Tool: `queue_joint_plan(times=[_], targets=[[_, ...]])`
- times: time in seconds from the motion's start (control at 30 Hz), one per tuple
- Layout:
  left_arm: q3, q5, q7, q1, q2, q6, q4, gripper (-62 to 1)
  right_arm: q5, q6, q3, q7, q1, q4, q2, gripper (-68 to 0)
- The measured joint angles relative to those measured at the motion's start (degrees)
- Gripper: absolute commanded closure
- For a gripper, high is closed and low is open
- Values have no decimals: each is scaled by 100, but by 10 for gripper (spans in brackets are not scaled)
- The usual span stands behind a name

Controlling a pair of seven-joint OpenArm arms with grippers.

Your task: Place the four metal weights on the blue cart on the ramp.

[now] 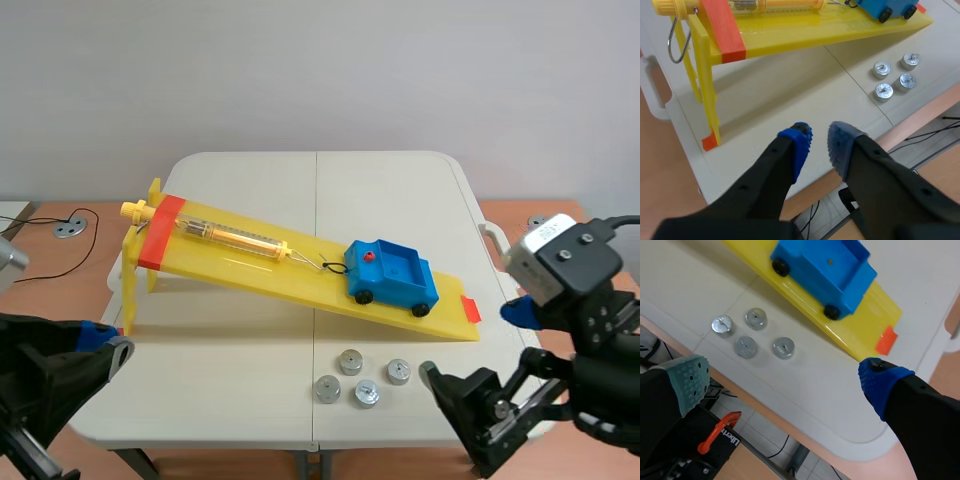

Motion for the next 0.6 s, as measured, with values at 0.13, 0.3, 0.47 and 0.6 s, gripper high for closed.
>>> queue_joint_plan(times=[0.13,0.3,0.47,0.6], targets=[[0,2,131,0,83,0,0,-31,-273,0,-426,4,205,-35,-70,-551],[0,2,229,0,81,0,0,-31,-568,0,-911,-4,527,-323,-105,-475],[0,0,245,0,118,0,0,-31,-643,0,-1215,-127,850,-728,-354,-428],[0,0,293,0,238,0,0,-31,-758,0,-1408,-251,1102,-1025,-612,-408]])
